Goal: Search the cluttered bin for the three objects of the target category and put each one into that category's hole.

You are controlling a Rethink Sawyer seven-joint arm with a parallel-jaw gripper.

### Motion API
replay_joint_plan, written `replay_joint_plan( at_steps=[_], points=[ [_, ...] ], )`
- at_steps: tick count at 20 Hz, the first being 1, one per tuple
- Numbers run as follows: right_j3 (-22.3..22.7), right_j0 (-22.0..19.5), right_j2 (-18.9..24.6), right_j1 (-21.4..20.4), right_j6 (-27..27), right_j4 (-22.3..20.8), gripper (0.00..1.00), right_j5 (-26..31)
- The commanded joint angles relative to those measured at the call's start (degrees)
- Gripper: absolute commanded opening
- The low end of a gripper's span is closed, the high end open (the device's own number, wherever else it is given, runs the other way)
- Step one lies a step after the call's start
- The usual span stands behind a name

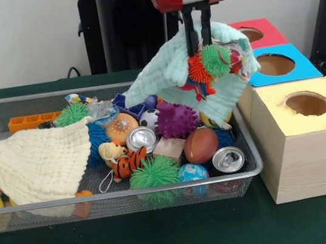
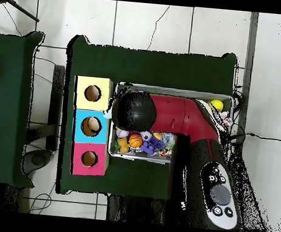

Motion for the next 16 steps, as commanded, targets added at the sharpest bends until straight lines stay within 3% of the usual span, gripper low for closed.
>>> replay_joint_plan(
  at_steps=[1, 10, 16],
  points=[
    [8.6, -0.5, -0.2, -2.5, 7.3, 1.1, 0.00, -4.2],
    [18.5, -1.6, 0.1, -7.5, 7.1, 1.7, 0.00, -9.2],
    [27.3, -4.5, 2.1, -9.4, 6.7, 0.3, 0.00, -19.1]
  ],
)
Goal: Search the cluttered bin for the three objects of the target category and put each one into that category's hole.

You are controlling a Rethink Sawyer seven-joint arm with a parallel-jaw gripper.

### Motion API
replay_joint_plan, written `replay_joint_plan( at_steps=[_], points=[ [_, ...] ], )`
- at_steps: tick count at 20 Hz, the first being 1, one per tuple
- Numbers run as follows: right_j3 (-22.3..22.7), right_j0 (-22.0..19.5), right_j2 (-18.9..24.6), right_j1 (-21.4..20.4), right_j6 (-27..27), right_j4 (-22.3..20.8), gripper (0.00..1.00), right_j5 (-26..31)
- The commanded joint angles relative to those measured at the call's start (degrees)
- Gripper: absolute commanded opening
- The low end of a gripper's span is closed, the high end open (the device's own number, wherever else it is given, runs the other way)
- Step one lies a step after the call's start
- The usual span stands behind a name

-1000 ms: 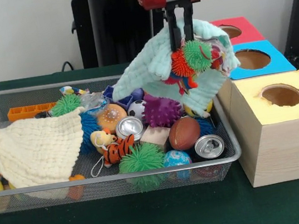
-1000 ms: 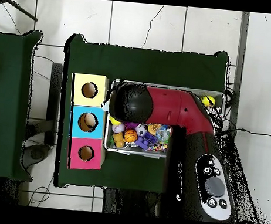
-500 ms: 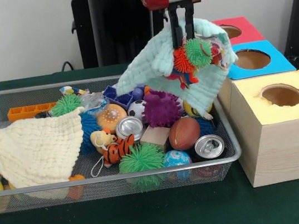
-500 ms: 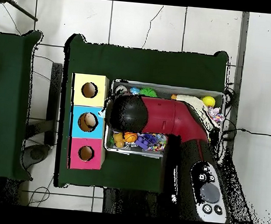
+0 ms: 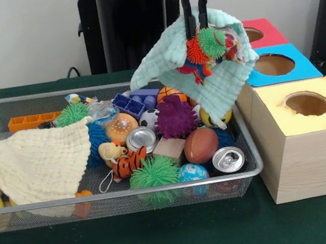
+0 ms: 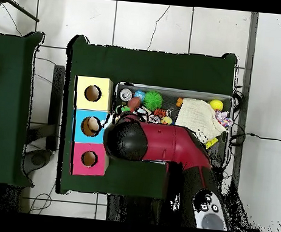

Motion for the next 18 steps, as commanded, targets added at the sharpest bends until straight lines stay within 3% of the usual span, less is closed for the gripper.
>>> replay_joint_plan(
  at_steps=[1, 5, 7, 9, 18],
  points=[
    [14.6, -3.8, 2.2, -2.7, 6.9, -0.4, 0.00, -11.3],
    [15.8, -5.3, 2.9, -0.1, 6.9, -1.0, 0.00, -14.7],
    [12.6, -5.2, 2.6, 2.9, 5.7, -1.3, 0.00, -13.8],
    [12.6, -5.4, 2.5, 3.3, 5.0, -1.5, 0.00, -13.7],
    [1.6, -3.6, 2.1, 8.1, 3.0, -0.1, 0.00, -7.3]
  ],
)
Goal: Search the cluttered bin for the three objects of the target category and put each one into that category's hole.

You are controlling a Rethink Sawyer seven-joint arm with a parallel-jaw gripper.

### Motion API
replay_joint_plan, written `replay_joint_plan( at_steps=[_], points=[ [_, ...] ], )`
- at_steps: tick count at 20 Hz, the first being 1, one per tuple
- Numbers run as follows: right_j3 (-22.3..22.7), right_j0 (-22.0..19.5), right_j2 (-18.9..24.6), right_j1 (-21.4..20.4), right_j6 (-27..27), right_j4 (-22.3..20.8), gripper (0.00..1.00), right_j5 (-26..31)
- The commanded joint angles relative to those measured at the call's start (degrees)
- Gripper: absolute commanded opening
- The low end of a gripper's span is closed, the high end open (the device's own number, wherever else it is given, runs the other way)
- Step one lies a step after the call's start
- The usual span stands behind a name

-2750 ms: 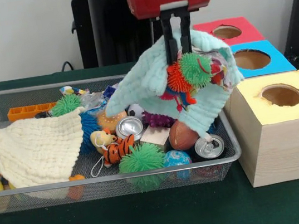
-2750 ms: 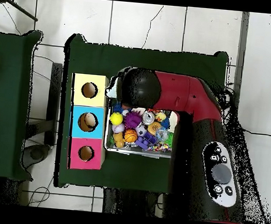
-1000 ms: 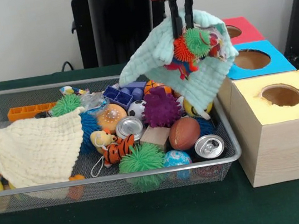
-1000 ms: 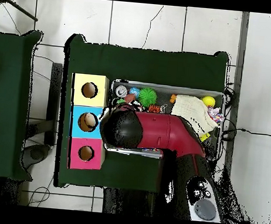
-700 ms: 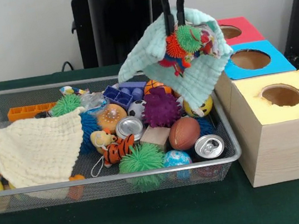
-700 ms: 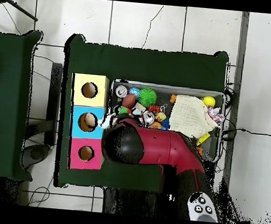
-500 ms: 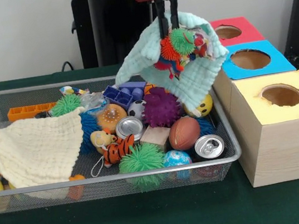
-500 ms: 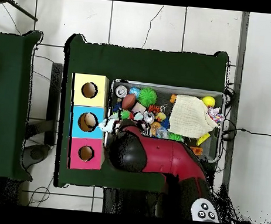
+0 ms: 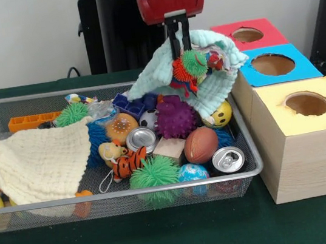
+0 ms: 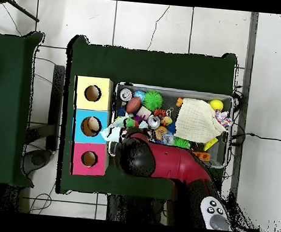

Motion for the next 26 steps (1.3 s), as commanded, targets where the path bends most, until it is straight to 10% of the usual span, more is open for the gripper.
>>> replay_joint_plan(
  at_steps=[1, 26],
  points=[
    [-6.8, 0.6, 1.9, 3.9, 3.3, -0.1, 0.00, 5.6],
    [-5.3, -0.9, 3.0, 8.6, 4.6, -0.6, 0.00, 0.0]
  ],
)
